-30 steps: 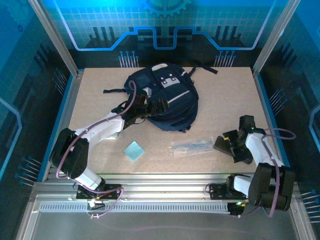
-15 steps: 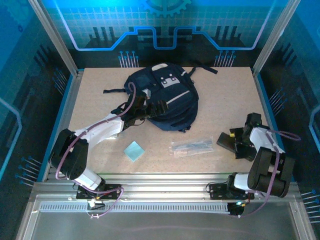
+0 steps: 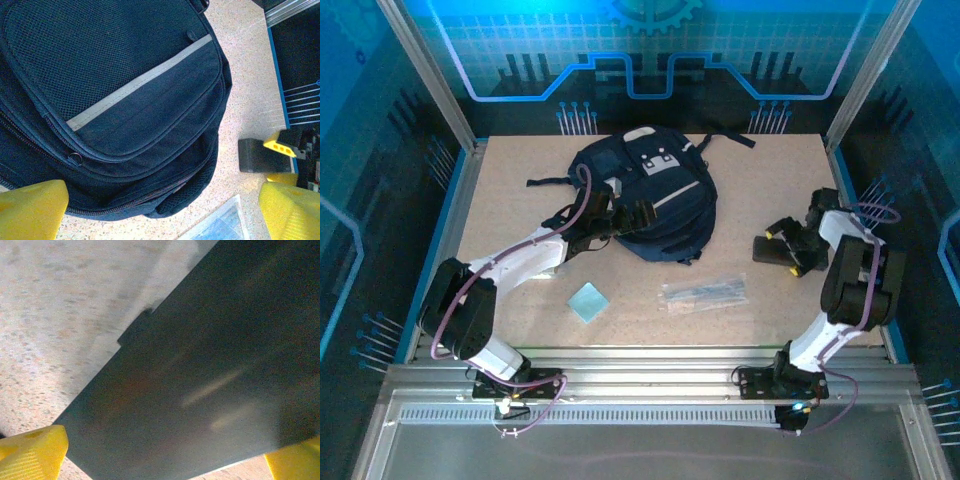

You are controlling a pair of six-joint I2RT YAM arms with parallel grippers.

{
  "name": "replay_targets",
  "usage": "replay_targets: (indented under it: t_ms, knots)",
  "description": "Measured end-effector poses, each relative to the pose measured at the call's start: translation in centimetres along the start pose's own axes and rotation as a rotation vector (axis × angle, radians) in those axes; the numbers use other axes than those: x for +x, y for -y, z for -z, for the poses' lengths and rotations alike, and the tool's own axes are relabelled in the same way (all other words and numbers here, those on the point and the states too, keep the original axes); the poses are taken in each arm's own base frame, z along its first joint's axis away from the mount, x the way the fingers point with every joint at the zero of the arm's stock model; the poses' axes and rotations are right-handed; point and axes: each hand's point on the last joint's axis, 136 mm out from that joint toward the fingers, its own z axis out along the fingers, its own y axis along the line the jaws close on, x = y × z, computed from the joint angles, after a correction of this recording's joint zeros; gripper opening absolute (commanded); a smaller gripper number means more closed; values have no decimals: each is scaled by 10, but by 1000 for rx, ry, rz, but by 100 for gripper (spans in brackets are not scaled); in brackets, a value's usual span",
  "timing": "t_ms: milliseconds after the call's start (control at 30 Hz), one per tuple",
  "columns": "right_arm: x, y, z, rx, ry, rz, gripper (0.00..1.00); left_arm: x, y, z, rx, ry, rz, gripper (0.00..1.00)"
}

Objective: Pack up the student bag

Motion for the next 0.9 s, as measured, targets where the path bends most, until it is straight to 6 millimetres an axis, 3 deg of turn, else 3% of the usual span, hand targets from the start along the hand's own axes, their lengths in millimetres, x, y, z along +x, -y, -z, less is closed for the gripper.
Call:
replay_targets:
  t_ms: [133, 467, 900]
  knots:
    - [-7, -12, -3, 4, 2, 82, 100, 1, 0, -1, 4, -6, 1, 99]
    - [-38, 11, 3, 3, 30, -114, 100, -1, 3, 0, 6, -4, 0, 99]
    - [-65, -23, -10, 70, 40, -81, 100, -3, 5, -8, 9, -13, 1, 99]
